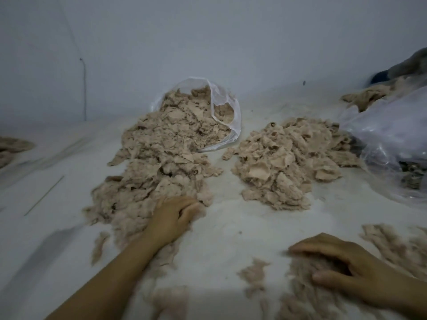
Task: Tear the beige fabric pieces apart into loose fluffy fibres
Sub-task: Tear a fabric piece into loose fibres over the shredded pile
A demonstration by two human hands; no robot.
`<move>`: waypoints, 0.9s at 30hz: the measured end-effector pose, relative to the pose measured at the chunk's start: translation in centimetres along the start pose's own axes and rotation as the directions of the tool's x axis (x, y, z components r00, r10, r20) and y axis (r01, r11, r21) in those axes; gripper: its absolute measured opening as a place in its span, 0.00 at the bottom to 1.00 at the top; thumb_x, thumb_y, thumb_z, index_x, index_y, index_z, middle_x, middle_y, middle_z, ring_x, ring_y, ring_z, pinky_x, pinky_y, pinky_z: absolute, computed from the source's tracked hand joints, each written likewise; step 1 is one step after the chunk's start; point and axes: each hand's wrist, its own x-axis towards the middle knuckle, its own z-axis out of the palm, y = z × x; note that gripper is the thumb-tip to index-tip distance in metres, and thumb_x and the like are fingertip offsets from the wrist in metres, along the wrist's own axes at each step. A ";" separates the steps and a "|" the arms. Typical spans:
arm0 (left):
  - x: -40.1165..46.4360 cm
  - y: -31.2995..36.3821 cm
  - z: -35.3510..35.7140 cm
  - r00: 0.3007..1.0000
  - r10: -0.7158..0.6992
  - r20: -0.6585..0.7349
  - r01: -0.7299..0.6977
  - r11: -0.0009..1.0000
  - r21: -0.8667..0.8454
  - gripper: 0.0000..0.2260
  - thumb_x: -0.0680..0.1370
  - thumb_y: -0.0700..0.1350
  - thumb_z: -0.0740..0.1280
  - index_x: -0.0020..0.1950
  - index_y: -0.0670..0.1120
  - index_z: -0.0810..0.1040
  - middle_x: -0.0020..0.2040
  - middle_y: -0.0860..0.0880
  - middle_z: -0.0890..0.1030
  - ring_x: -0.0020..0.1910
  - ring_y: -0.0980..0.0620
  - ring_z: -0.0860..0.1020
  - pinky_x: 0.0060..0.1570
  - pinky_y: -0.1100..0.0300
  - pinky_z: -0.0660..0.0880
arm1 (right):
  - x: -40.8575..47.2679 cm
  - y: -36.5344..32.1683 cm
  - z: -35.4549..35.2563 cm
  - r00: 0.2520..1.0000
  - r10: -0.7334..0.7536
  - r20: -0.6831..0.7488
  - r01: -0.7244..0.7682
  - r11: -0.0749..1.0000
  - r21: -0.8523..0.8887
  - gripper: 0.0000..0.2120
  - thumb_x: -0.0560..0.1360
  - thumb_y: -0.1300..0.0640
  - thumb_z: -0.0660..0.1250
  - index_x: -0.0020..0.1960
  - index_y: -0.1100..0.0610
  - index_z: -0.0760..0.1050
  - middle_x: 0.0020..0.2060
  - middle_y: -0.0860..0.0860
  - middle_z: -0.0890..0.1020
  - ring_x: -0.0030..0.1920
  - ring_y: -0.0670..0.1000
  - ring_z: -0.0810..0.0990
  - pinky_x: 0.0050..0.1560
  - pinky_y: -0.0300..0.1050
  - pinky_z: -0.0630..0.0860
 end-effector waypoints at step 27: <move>1.4 5.6 3.4 0.983 0.005 -0.183 -0.049 0.971 -0.235 0.12 0.82 0.44 0.59 0.49 0.39 0.79 0.44 0.44 0.79 0.45 0.48 0.75 0.48 0.58 0.69 | 8.0 -7.2 10.9 0.992 -0.119 -0.032 0.108 0.965 -0.238 0.13 0.71 0.39 0.68 0.48 0.47 0.77 0.43 0.42 0.71 0.49 0.43 0.65 0.54 0.42 0.59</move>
